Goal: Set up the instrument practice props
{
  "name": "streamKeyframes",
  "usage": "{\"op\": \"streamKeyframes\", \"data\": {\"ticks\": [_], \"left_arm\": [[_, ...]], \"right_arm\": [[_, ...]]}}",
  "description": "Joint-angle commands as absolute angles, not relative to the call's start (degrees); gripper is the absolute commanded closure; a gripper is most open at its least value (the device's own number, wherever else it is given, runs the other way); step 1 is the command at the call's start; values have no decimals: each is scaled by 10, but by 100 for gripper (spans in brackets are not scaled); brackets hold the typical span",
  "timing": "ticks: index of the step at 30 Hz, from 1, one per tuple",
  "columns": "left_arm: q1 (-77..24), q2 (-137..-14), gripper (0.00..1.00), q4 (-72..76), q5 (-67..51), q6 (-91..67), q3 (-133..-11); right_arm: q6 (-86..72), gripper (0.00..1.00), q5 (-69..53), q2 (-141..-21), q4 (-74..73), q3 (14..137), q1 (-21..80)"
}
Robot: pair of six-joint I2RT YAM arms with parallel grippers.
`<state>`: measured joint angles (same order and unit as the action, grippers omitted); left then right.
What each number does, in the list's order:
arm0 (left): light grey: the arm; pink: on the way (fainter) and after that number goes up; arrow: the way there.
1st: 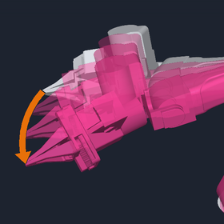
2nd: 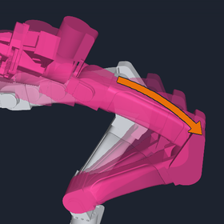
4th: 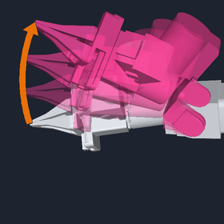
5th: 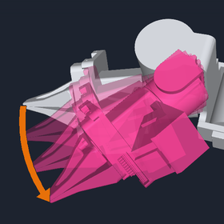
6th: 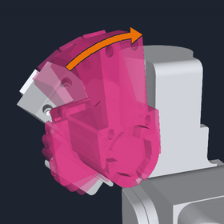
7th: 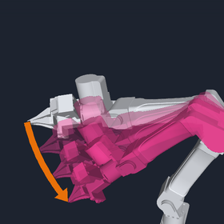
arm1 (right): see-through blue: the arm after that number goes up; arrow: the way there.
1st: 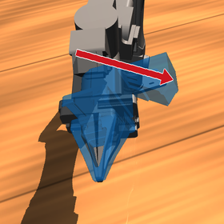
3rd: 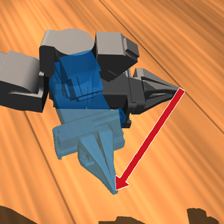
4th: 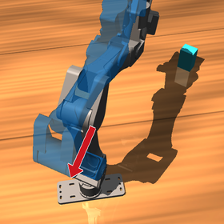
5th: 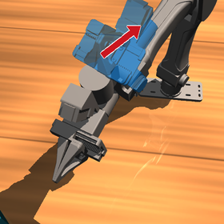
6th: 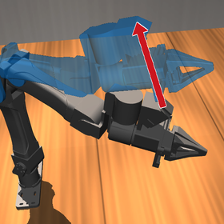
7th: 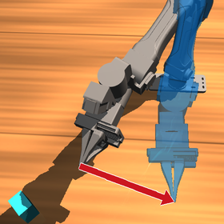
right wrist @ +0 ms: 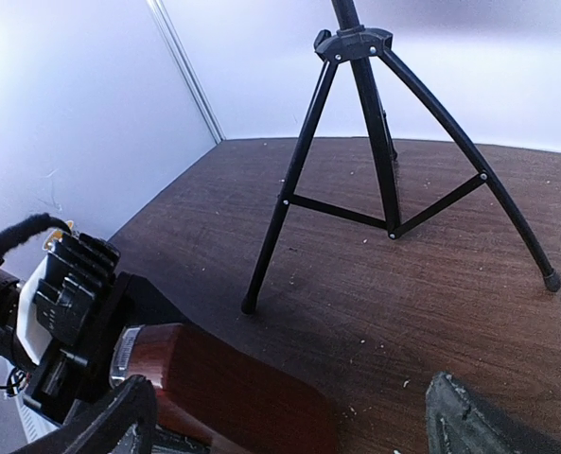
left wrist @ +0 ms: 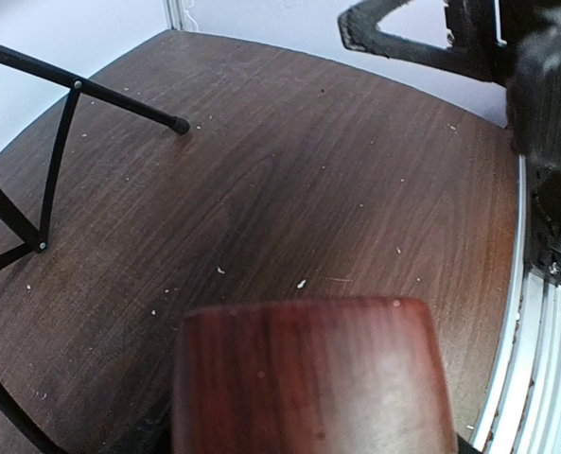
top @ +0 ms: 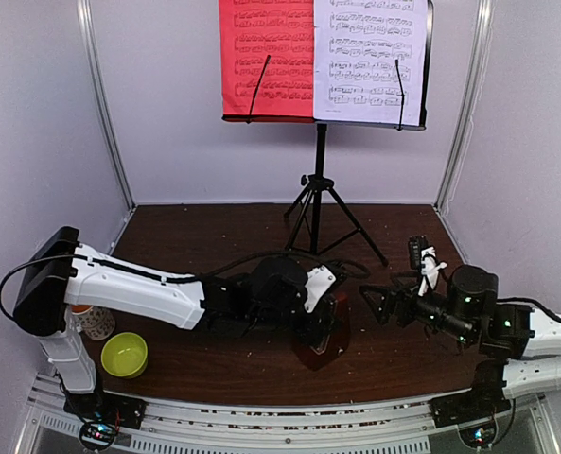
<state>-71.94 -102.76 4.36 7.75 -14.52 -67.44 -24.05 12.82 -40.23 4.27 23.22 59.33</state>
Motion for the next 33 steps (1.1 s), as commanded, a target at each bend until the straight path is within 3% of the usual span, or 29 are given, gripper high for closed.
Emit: {"op": "streamKeyframes", "data": {"ticks": [1, 4, 14, 33], "left_arm": [[-716, -1017, 50, 118, 51, -135, -671], [-716, -996, 31, 130, 50, -137, -651], [-716, -910, 16, 214, 41, -131, -546], [-716, -931, 24, 238, 44, -100, -554]], "right_arm": [[-259, 0, 98, -417, 10, 274, 585], [-259, 0, 90, -437, -12, 305, 585], [-287, 0, 52, -503, 3, 331, 584], [-438, 2, -100, -563, 156, 288, 526]]}}
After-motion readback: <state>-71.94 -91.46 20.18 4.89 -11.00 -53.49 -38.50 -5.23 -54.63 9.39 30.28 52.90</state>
